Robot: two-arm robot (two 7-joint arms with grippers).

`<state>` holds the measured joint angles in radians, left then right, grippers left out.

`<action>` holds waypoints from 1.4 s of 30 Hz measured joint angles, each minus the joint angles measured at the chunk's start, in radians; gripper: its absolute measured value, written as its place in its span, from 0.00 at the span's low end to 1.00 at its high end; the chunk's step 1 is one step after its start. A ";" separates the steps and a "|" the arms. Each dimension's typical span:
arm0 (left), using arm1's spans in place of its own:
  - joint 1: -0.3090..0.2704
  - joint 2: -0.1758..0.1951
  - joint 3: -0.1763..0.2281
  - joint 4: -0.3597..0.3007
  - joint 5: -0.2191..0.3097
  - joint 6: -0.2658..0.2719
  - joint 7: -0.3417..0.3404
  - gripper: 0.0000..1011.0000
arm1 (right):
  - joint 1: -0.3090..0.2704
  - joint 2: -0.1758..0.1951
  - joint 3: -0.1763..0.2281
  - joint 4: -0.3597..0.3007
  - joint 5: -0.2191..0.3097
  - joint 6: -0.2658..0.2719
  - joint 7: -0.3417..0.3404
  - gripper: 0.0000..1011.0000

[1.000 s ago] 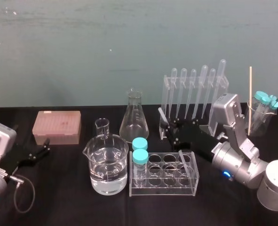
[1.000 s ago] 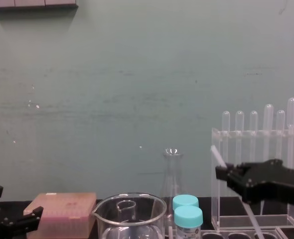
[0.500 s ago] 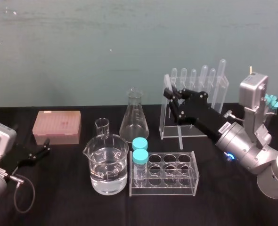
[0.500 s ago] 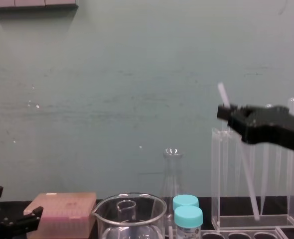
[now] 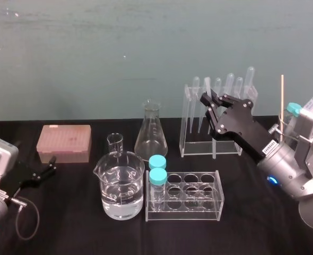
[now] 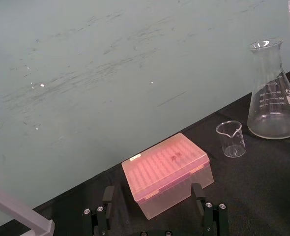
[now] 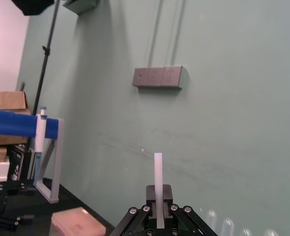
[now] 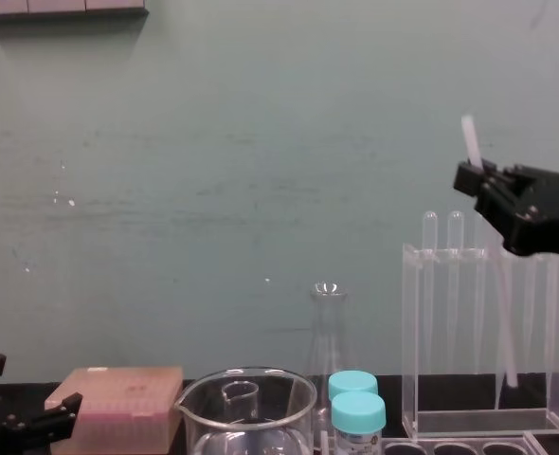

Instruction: Pick up the stirring rod with one hand, then place it down.

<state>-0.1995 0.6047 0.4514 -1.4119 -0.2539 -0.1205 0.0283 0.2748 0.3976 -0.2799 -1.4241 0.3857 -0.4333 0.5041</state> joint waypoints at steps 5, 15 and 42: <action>0.000 0.000 0.000 0.000 0.000 0.000 0.000 0.99 | -0.012 -0.005 0.016 0.019 0.012 0.015 0.004 0.07; 0.000 0.000 0.000 0.000 0.000 0.000 0.000 0.99 | -0.015 -0.008 0.023 0.023 0.018 0.029 0.004 0.07; 0.000 0.000 0.000 0.000 0.000 0.000 0.000 0.99 | -0.013 -0.006 0.019 0.020 0.014 0.024 0.004 0.07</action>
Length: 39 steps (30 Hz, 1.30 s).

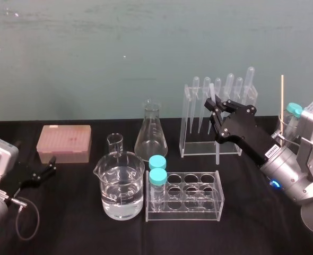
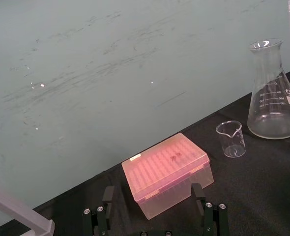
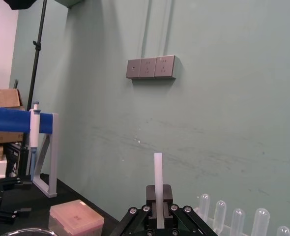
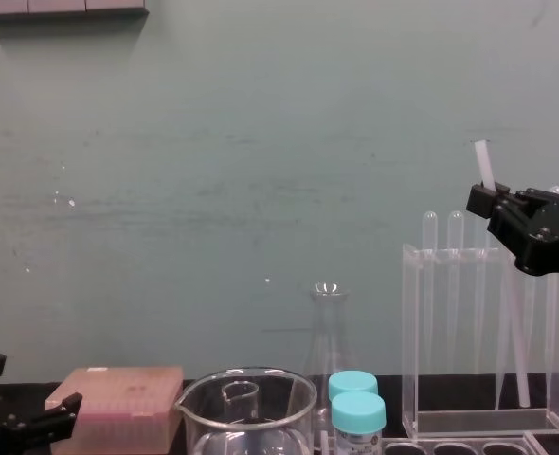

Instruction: Pick up the stirring rod with one hand, then place it down.

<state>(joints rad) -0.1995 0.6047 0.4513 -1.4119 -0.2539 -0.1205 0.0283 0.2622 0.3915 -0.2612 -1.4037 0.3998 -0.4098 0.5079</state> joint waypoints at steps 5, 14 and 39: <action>0.000 0.000 0.000 0.000 0.000 0.000 0.000 0.99 | 0.000 0.000 0.000 0.000 -0.001 -0.001 0.000 0.07; 0.000 0.000 0.000 0.000 0.000 0.000 0.000 0.99 | 0.000 0.000 0.000 0.000 -0.001 -0.001 0.000 0.07; 0.000 0.000 0.000 0.000 0.000 0.000 0.000 0.99 | 0.000 0.000 0.000 0.000 -0.001 -0.001 0.000 0.07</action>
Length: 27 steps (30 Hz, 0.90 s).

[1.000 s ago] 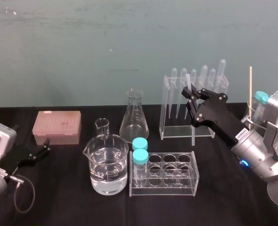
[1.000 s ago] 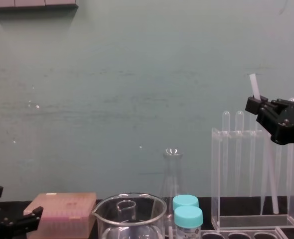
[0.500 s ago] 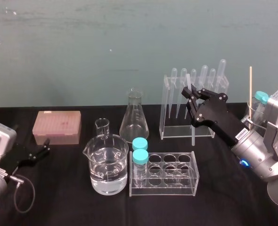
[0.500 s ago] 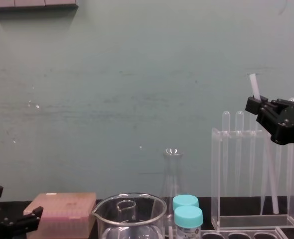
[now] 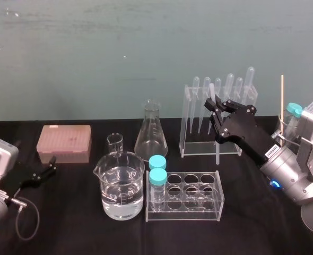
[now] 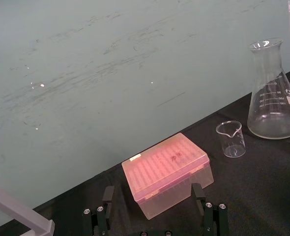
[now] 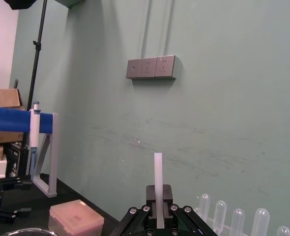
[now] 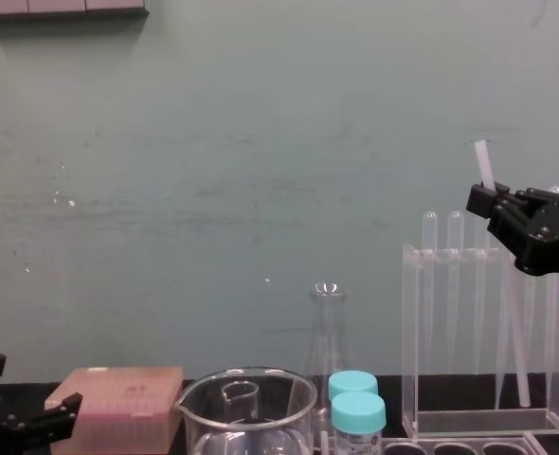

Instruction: Pick up the stirring rod with one hand, then place it down.

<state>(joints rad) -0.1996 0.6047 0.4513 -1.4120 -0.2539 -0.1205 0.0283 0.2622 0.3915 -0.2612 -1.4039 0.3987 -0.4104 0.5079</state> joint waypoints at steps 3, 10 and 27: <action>0.000 0.000 0.000 0.000 0.000 0.000 0.000 0.99 | 0.000 0.000 0.000 0.000 0.000 0.000 0.000 0.07; 0.000 0.000 0.000 0.000 0.000 0.000 0.000 0.99 | 0.000 0.000 0.000 0.000 0.000 0.000 0.000 0.07; 0.000 0.000 0.000 0.000 0.000 0.000 0.000 0.99 | 0.000 0.000 0.000 0.000 0.000 0.000 0.000 0.07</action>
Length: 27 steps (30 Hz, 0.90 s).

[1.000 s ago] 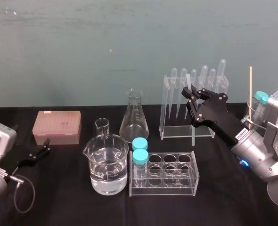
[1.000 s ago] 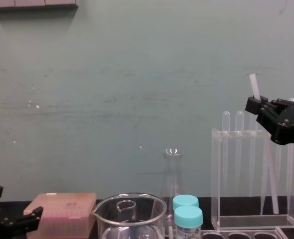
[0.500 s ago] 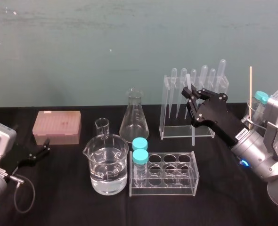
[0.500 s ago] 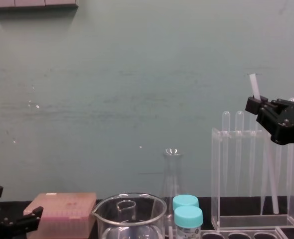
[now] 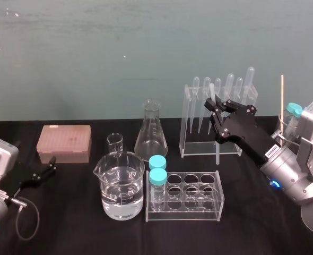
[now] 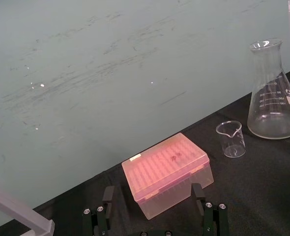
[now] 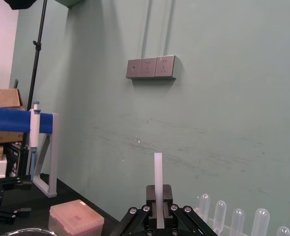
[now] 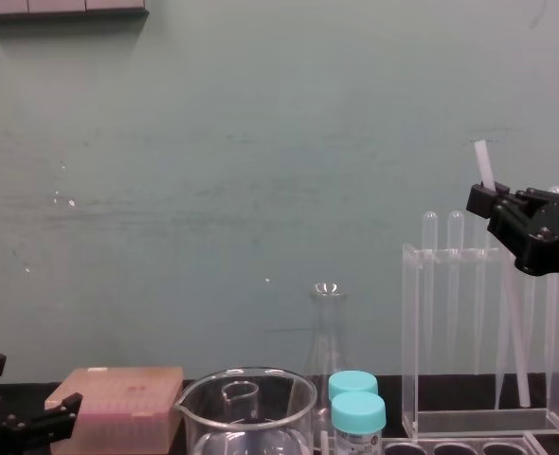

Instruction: Pick up the stirring rod with one hand, then place it down.

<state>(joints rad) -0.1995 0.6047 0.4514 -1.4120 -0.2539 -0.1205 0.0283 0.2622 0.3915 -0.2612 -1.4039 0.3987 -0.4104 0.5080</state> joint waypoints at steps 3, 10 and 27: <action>0.000 0.000 0.000 0.000 0.000 0.000 0.000 0.99 | 0.000 0.000 0.000 0.000 0.000 0.000 0.000 0.07; 0.000 0.000 0.000 0.000 0.000 0.000 0.000 0.99 | 0.000 0.000 0.000 0.000 0.000 0.000 0.000 0.07; 0.000 0.000 0.000 0.000 0.000 0.000 0.000 0.99 | 0.000 0.000 0.000 0.000 0.000 0.000 0.000 0.07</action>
<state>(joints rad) -0.1995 0.6047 0.4514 -1.4120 -0.2539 -0.1205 0.0283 0.2622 0.3916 -0.2612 -1.4038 0.3987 -0.4104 0.5080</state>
